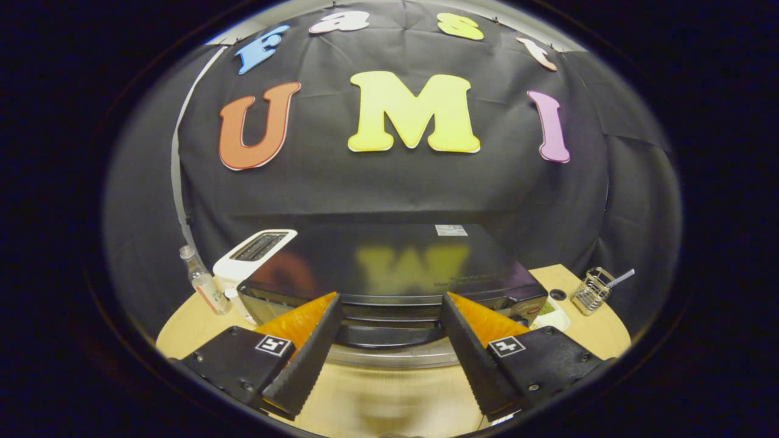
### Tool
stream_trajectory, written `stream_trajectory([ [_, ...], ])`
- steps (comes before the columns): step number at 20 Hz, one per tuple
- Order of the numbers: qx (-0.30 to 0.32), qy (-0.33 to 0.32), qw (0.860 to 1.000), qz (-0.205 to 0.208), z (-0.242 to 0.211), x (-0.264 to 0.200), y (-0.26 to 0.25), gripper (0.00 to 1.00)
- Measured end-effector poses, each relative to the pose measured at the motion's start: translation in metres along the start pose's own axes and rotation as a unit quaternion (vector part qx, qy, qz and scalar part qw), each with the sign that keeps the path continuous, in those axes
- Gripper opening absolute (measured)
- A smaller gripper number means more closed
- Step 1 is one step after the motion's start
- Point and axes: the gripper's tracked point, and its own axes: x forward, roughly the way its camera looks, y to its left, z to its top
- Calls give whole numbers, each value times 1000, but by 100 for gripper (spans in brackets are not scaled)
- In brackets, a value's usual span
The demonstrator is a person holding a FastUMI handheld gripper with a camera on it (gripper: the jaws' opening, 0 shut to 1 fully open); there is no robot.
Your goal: Open the toaster oven, put the food inside, and close the toaster oven door.
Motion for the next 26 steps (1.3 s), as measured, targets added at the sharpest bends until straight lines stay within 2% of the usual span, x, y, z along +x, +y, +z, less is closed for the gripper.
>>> stream_trajectory([
  [12,-23,24,999,-11,-52,-59,1,100],
  [19,-35,55,998,-14,-100,-84,1,100],
  [23,-4,75,997,-9,-129,-93,0,100],
  [26,-12,83,996,-13,-144,-95,-1,100],
])
